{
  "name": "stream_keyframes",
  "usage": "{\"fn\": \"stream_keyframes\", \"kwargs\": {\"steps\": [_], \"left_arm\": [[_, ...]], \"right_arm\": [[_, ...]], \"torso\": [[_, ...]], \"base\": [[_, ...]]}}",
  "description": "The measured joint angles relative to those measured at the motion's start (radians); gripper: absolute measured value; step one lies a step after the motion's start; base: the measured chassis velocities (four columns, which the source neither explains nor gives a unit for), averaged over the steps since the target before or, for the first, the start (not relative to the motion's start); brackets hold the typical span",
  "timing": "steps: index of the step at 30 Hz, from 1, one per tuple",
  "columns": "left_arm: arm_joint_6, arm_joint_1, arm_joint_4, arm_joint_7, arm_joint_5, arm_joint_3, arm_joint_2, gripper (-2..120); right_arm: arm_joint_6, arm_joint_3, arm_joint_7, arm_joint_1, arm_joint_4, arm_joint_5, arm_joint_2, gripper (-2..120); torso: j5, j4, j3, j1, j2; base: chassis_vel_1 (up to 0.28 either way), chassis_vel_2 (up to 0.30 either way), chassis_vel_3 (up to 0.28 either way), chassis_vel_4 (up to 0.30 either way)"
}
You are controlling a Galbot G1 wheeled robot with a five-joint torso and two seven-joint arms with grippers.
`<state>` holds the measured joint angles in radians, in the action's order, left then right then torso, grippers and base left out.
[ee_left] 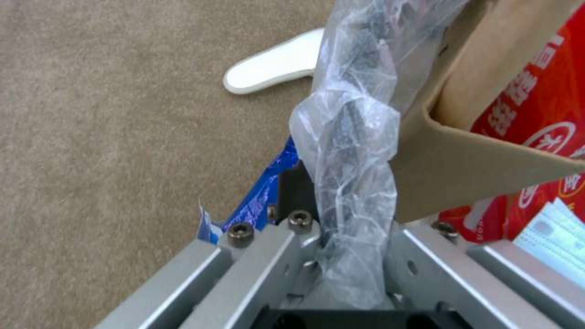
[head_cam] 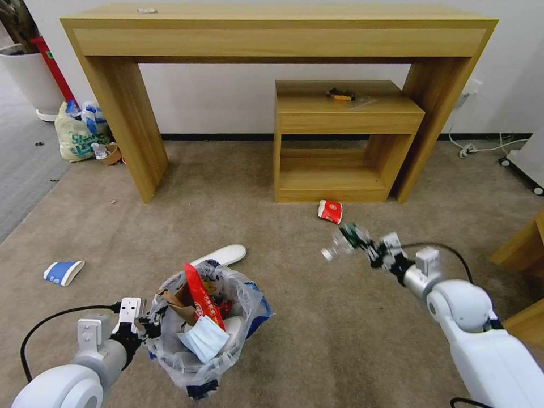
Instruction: Pick up the trash bin and place the garbage on the floor into it.
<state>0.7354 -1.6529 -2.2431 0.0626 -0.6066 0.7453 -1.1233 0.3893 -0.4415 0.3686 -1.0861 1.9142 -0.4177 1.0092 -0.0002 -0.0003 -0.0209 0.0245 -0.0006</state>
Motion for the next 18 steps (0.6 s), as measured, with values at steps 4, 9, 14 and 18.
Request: {"fn": "stream_keyframes", "kwargs": {"steps": [4,9,14,18], "left_arm": [[0.0,0.021,0.005,0.02,-0.012,-0.025,0.004,0],[0.0,0.053,-0.011,0.116,-0.082,-0.109,0.026,0],[0.0,0.074,-0.013,0.162,-0.108,-0.152,0.045,0],[0.0,0.083,-0.007,0.183,-0.121,-0.174,0.055,0]], "right_arm": [[0.021,0.07,-0.025,0.033,0.058,-0.05,-0.005,4],[0.058,0.236,-0.001,0.13,0.155,-0.076,-0.02,4],[0.062,0.367,0.056,0.208,0.18,-0.057,-0.049,4],[0.053,0.462,0.119,0.257,0.175,0.007,-0.073,4]], "torso": [[0.0,0.0003,0.0,0.0,0.0],[0.0,0.0,0.0,0.0,0.0],[0.0,0.0,0.0,0.0,0.0],[0.0,-0.0001,0.0,0.0,0.0]], "base": [[0.0,0.0,0.0,0.0],[0.0,0.0,0.0,0.0],[0.0,0.0,0.0,0.0],[0.0,0.0,0.0,0.0]]}}
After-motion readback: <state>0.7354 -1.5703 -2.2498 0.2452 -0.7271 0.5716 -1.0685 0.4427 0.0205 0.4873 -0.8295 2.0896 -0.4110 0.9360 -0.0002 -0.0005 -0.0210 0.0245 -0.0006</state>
